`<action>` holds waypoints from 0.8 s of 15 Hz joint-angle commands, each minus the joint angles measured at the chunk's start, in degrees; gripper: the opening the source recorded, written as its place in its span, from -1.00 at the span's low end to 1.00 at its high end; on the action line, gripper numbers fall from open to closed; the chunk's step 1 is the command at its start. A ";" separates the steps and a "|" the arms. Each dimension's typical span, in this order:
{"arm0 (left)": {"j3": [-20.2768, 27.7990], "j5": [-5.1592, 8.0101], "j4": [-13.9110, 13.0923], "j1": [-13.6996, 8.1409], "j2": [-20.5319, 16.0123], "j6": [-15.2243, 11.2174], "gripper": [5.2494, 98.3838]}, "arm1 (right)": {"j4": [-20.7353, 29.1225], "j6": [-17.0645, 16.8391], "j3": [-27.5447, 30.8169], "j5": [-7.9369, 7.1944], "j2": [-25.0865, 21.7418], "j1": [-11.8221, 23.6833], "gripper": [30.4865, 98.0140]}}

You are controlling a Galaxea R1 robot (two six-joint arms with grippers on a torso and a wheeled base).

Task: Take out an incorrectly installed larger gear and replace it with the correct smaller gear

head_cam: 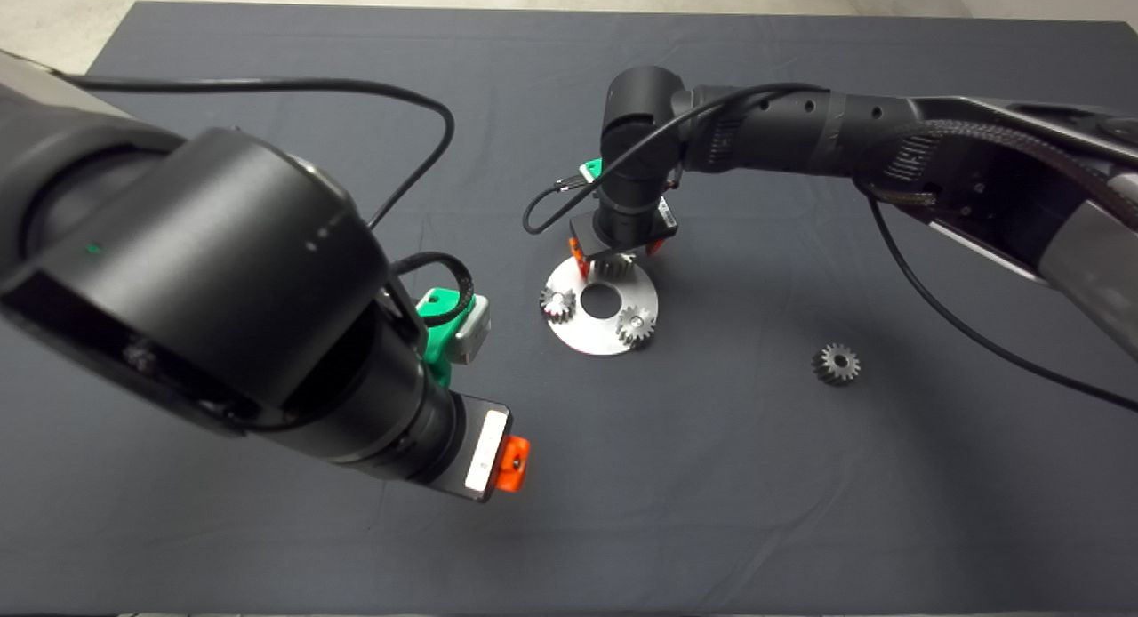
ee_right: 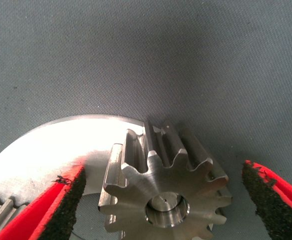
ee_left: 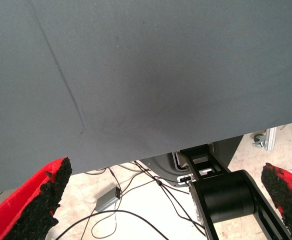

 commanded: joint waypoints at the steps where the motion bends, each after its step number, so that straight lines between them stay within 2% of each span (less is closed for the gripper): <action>1: -0.15 3.16 -0.07 -0.76 0.20 -0.06 0.98 | -3.04 0.15 -0.14 -5.68 -0.05 0.33 0.51; 2: -0.24 3.16 -0.07 -0.76 0.20 -0.06 0.98 | -3.05 0.20 -0.14 -5.68 -0.05 0.34 0.40; 4: -0.24 3.16 -0.07 -0.76 0.11 -0.06 0.98 | -3.05 0.17 -0.22 -5.68 -0.05 0.41 0.34; 5: -0.24 3.16 -0.07 -0.76 0.11 -0.06 0.98 | -3.05 0.21 -0.22 -5.68 -0.05 0.41 0.24; 8: -0.44 3.25 -0.07 -0.76 0.11 0.02 0.98 | -2.70 0.38 0.89 -5.77 -0.69 0.79 0.10; 9: -1.46 3.34 -0.07 -0.76 0.11 0.20 0.98 | -2.61 0.74 2.15 -5.77 -0.76 0.85 -0.03; 10: -2.08 3.39 -0.07 -0.76 0.07 0.79 0.98 | -2.43 1.49 2.68 -5.77 -0.62 0.94 -0.06; 12: -4.00 3.34 -0.07 -0.76 -0.14 3.61 0.98 | -0.88 1.62 2.68 -5.68 -0.39 1.20 -0.21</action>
